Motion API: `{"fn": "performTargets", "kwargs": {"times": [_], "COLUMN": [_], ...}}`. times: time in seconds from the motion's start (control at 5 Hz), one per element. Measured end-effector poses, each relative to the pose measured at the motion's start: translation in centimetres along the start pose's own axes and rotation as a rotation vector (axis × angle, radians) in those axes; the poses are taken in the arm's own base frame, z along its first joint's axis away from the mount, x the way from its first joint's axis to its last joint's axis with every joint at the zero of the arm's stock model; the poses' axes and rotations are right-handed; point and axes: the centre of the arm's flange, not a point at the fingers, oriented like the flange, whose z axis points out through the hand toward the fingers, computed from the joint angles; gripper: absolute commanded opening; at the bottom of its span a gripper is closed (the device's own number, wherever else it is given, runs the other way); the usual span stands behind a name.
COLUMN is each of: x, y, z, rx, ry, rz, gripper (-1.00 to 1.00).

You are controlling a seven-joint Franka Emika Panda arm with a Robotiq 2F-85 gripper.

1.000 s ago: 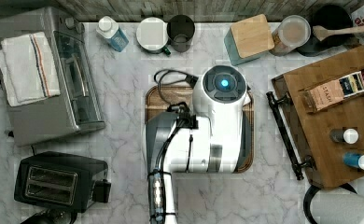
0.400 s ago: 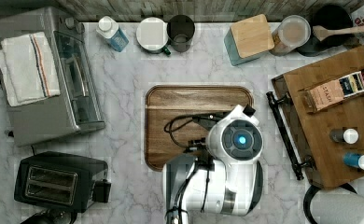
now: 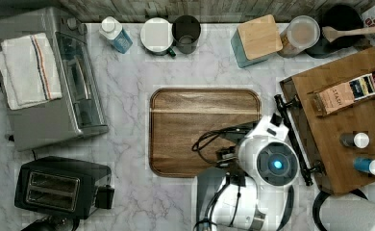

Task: Open the drawer.

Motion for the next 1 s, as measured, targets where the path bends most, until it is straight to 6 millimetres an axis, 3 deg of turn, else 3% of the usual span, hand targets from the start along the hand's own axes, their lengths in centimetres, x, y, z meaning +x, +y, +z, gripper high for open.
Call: {"fn": "performTargets", "kwargs": {"times": [0.4,0.6,0.8,1.0], "x": [-2.2,-3.1,-4.5,-5.7], "y": [6.2,8.3,9.9,12.0], "z": [1.4,2.7,5.1,7.6], "rx": [-0.060,-0.080,-0.060,-0.064], "ry": [0.076,0.075,0.029,0.025], "rz": [-0.097,-0.207,-0.266,-0.214], "gripper": [1.00,1.00,1.00,1.00]}}
